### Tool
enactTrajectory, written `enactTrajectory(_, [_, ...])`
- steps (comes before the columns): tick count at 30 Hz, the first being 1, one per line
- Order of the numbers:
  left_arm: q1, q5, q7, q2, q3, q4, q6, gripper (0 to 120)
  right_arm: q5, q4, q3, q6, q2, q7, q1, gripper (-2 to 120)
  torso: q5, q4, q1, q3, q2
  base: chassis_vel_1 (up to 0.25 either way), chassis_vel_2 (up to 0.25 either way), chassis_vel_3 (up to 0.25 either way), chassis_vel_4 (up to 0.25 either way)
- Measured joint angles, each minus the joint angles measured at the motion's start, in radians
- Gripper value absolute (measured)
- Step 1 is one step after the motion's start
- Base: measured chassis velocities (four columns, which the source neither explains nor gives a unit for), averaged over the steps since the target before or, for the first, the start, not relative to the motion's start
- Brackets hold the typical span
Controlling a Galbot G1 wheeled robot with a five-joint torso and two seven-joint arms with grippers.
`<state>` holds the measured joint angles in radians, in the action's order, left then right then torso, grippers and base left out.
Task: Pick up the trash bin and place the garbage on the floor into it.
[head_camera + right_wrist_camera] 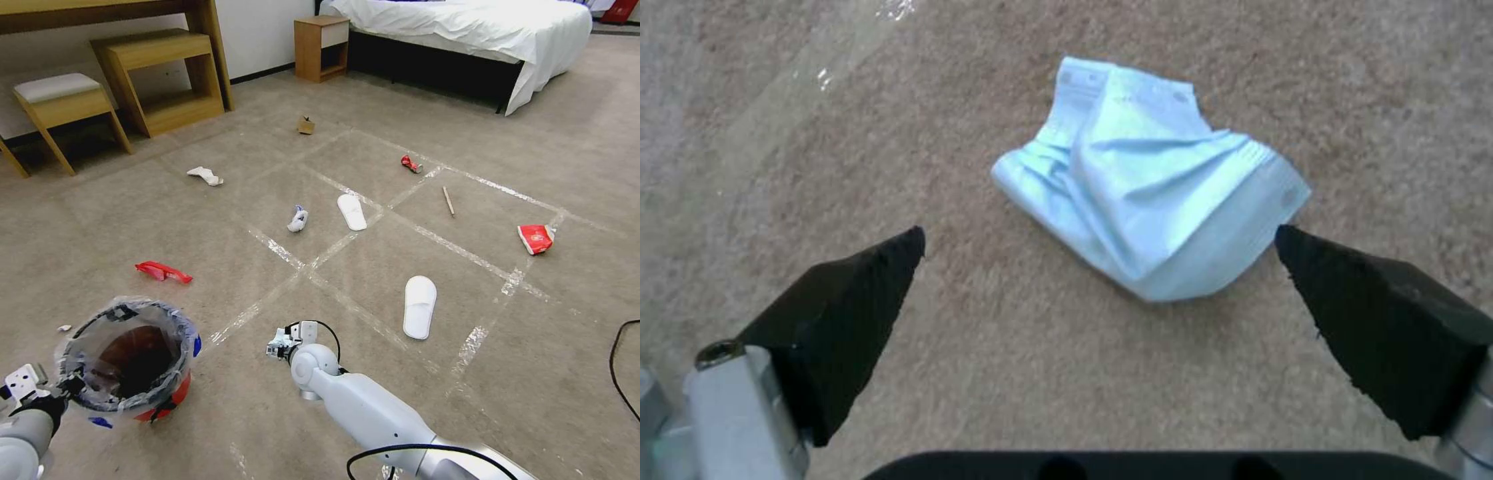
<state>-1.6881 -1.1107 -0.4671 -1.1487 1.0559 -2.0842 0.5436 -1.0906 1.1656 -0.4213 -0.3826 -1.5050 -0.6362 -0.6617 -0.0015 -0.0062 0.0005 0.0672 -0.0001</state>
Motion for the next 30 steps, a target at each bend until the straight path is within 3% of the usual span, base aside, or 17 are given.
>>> enactTrajectory(23, [-0.023, 0.011, 0.012, -0.010, 0.002, -0.024, -0.021, 1, 0.096, -0.169, -0.047, 0.076, -0.061, 0.097, 0.030, 99, 0.0001, 0.0000, 0.000, 0.000, 0.000, 0.000, 0.000, 0.000, 0.000])
enactTrajectory(30, [-0.028, 0.021, 0.021, -0.016, 0.004, -0.022, -0.032, 1, 0.120, -0.217, -0.048, 0.101, -0.076, 0.131, 0.034, 78, 0.0001, 0.0000, 0.000, 0.000, 0.000, 0.000, 0.000, 0.000, 0.000])
